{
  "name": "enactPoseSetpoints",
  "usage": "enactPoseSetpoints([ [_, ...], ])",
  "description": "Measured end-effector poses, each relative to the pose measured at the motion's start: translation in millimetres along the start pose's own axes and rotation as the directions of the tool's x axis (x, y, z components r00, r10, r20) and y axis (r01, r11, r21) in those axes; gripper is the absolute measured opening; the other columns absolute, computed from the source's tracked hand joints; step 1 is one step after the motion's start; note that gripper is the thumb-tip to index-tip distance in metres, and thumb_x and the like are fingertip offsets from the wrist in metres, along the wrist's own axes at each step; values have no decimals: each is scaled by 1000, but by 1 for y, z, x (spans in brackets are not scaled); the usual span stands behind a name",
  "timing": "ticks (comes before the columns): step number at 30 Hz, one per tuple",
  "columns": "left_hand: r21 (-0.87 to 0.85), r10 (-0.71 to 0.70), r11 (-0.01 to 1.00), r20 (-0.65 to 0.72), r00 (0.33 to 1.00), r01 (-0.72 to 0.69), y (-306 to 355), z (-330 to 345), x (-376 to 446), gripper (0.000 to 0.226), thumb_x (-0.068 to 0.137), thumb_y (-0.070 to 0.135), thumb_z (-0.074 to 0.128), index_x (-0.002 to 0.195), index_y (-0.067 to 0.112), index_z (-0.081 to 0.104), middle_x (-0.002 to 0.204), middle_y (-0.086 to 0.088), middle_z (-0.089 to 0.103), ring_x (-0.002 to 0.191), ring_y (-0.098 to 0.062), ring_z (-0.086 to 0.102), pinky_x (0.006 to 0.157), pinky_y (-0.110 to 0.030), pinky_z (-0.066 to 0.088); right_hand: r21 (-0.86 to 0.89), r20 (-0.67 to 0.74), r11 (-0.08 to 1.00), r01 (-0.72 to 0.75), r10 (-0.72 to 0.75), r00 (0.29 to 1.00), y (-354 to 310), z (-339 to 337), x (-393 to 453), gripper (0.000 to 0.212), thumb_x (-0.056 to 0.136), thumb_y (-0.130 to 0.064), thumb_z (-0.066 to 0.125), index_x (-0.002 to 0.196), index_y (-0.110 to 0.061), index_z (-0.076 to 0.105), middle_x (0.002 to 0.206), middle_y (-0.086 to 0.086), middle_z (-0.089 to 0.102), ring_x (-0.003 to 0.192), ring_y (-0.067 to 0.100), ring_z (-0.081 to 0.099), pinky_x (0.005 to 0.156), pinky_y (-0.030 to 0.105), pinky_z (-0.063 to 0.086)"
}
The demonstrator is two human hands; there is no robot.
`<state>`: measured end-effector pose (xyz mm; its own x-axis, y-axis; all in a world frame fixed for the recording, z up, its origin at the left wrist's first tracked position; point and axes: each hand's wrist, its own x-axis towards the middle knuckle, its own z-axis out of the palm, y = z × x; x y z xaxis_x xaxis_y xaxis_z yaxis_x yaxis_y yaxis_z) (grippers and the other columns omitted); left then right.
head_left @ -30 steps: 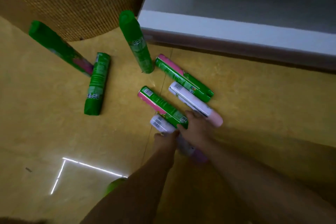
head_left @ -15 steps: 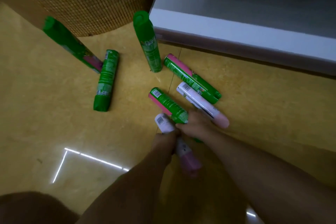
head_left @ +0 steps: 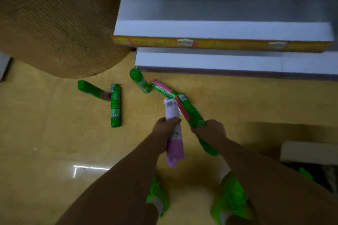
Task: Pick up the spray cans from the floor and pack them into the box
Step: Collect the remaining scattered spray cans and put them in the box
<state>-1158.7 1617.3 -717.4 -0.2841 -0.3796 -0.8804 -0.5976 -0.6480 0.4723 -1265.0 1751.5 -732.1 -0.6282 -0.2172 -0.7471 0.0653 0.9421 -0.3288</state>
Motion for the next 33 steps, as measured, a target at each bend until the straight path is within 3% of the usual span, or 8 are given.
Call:
enactPoseSetpoints([
  [4,202,-34,979,144,989,4,30,59,-64,34,78,13,81,105,1,64,76,-14,64,55,-25,60,51,-30,51,146,-63,977,-154,164,984,31,-60,-50,56,75,-55,78,109,-11,68,87,2,58,72,20,54,57,24,37],
  [9,476,-101,878,293,951,-54,37,149,-121,36,73,13,84,98,0,61,72,-14,63,56,-25,60,52,-30,50,394,-62,884,-252,299,952,103,-124,-102,58,82,-54,71,118,-9,62,96,4,61,80,22,58,62,27,43],
  [12,536,-111,840,326,939,-87,26,206,-147,49,72,15,84,109,-2,58,82,-18,62,57,-27,61,50,-30,50,518,-81,808,-280,372,925,158,-152,-127,57,82,-50,73,119,-7,64,104,8,67,92,26,66,73,32,53],
  [18,654,-214,747,410,886,-123,-13,307,-197,65,71,21,82,122,-6,52,81,-17,59,55,-26,60,52,-32,50,712,-16,602,-360,527,850,268,-194,-168,46,83,-47,73,104,-8,60,89,5,64,80,23,63,68,32,52],
  [23,758,-285,633,415,864,-155,-49,376,-238,38,77,16,79,106,-2,62,76,-13,61,62,-24,57,58,-33,48,816,58,435,-380,592,804,340,-215,-198,47,78,-41,81,102,-4,63,94,9,68,85,25,66,66,32,51],
  [25,796,-311,584,405,860,-163,-60,399,-247,29,81,16,77,99,-2,65,74,-13,62,65,-26,56,62,-34,48,809,110,418,-412,582,806,364,-225,-207,53,77,-37,83,111,-4,61,97,8,67,87,24,66,68,32,52],
  [29,840,-291,502,388,874,-205,-81,452,-256,41,82,21,77,106,-9,65,84,-17,63,71,-28,56,67,-37,49,802,151,416,-429,554,819,410,-241,-214,55,77,-35,82,119,-6,58,108,10,63,97,25,62,77,33,52],
  [33,824,-253,509,419,872,-248,-96,492,-248,82,52,32,87,122,-1,59,87,-17,65,70,-28,62,62,-35,51,760,141,493,-424,512,848,437,-252,-206,49,78,-35,81,113,-6,64,108,8,65,93,23,59,73,28,46],
])
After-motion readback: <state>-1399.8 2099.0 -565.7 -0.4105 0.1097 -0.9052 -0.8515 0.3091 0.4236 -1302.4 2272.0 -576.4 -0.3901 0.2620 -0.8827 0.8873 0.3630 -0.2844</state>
